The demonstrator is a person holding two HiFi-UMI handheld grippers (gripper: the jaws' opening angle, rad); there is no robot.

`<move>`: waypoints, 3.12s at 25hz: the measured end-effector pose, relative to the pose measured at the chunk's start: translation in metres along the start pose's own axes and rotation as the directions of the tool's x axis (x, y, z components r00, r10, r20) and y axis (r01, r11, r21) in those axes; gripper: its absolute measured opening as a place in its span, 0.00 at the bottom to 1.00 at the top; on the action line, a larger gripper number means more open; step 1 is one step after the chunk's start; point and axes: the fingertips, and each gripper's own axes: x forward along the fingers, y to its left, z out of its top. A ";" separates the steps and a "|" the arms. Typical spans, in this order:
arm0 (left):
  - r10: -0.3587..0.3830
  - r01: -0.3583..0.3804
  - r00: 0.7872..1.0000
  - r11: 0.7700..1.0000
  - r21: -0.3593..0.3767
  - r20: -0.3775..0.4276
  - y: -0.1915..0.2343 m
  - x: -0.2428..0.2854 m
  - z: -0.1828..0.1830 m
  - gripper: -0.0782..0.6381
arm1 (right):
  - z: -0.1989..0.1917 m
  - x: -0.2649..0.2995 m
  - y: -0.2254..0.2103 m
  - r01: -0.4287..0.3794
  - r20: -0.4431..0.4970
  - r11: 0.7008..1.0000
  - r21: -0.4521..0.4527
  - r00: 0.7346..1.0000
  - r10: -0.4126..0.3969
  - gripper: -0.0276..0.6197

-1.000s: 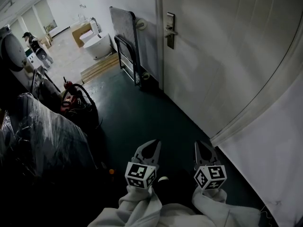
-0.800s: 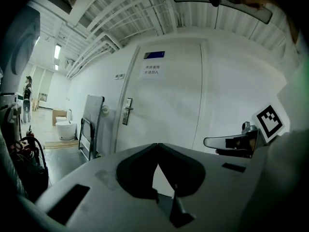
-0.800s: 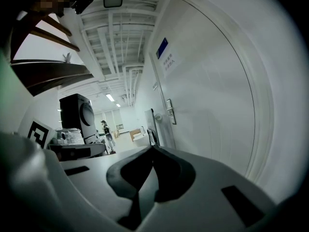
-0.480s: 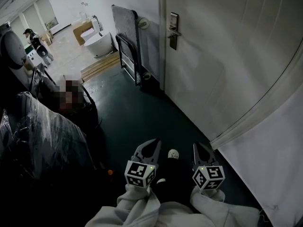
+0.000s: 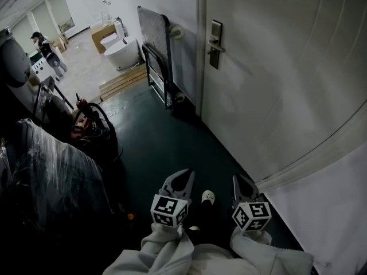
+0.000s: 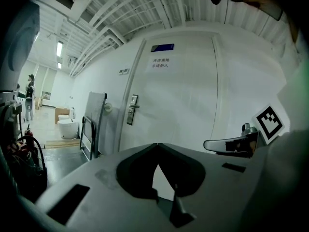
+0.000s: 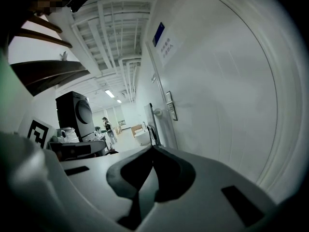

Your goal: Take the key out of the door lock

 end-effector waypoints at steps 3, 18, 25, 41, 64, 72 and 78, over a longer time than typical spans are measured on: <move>0.010 -0.010 1.000 1.000 0.010 0.009 0.013 0.025 0.011 0.13 | 0.015 0.026 -0.011 -0.009 0.003 1.000 -0.003 1.000 0.009 0.12; 0.057 -0.057 0.998 0.998 -0.016 0.039 0.055 0.123 0.057 0.13 | 0.074 0.121 -0.061 -0.056 -0.001 0.998 -0.031 0.998 0.056 0.12; 0.076 -0.075 0.996 0.997 -0.018 0.052 0.067 0.156 0.063 0.13 | 0.085 0.152 -0.079 -0.080 -0.002 0.996 -0.044 0.997 0.080 0.12; 0.107 -0.105 0.994 0.993 -0.051 0.032 0.065 0.172 0.046 0.13 | 0.073 0.172 -0.089 -0.127 -0.037 0.991 -0.046 0.991 0.125 0.12; 0.086 -0.086 0.996 0.994 -0.063 -0.011 0.110 0.245 0.052 0.13 | 0.082 0.247 -0.113 -0.123 -0.075 0.992 -0.019 0.990 0.121 0.12; 0.075 -0.075 0.997 0.996 -0.057 -0.006 0.144 0.296 0.081 0.13 | 0.111 0.300 -0.127 -0.110 -0.074 0.994 -0.014 0.991 0.109 0.12; 0.072 -0.072 0.997 0.996 -0.054 -0.008 0.176 0.337 0.102 0.13 | 0.133 0.346 -0.138 -0.096 -0.071 0.995 -0.004 0.993 0.095 0.12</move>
